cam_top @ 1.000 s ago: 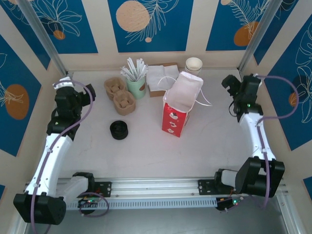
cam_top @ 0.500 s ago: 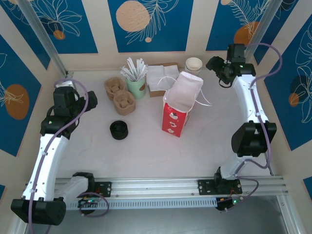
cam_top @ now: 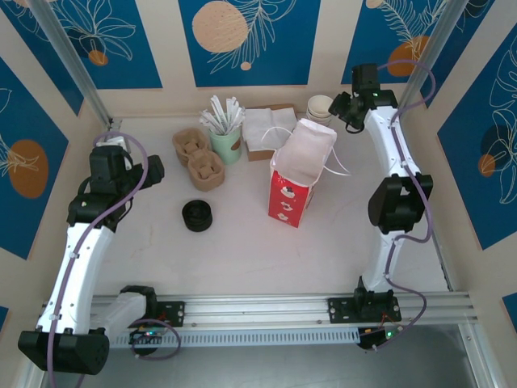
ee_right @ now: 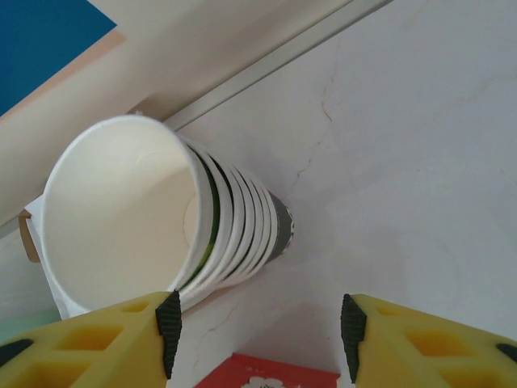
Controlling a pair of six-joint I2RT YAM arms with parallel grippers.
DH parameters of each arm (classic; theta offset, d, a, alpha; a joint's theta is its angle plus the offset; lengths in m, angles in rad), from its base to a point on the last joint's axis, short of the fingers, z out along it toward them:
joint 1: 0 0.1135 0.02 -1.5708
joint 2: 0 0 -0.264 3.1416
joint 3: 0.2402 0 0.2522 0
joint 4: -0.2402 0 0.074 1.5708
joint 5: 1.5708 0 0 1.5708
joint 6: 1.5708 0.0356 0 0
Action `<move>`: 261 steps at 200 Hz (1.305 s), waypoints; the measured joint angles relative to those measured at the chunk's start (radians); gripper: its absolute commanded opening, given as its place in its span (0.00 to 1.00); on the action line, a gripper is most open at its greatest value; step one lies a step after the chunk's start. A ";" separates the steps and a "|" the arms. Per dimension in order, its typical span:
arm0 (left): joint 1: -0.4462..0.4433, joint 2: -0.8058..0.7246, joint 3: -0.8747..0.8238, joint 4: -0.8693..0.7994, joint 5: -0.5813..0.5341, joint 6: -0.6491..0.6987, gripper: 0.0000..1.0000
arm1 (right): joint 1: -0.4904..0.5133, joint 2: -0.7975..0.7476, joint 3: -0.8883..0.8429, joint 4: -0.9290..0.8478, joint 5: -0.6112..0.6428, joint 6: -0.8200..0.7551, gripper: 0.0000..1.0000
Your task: Pack the takeout coffee
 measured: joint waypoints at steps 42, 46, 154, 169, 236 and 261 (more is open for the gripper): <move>0.000 0.011 0.003 -0.007 0.001 0.000 1.00 | 0.003 0.068 0.097 -0.023 0.002 -0.014 0.54; 0.000 0.012 0.003 -0.007 0.001 0.000 1.00 | 0.004 0.070 0.103 -0.024 0.002 -0.014 0.53; 0.000 0.024 0.018 -0.021 0.005 0.000 1.00 | 0.018 0.175 0.246 -0.046 -0.020 -0.040 0.41; 0.000 0.024 0.018 -0.021 0.004 0.000 1.00 | 0.018 0.184 0.250 -0.049 -0.019 -0.044 0.41; 0.000 0.024 0.018 -0.021 0.004 0.000 1.00 | 0.018 0.203 0.255 -0.053 -0.020 -0.053 0.30; 0.000 0.024 0.018 -0.021 0.004 0.000 1.00 | 0.018 0.203 0.262 -0.053 -0.020 -0.061 0.21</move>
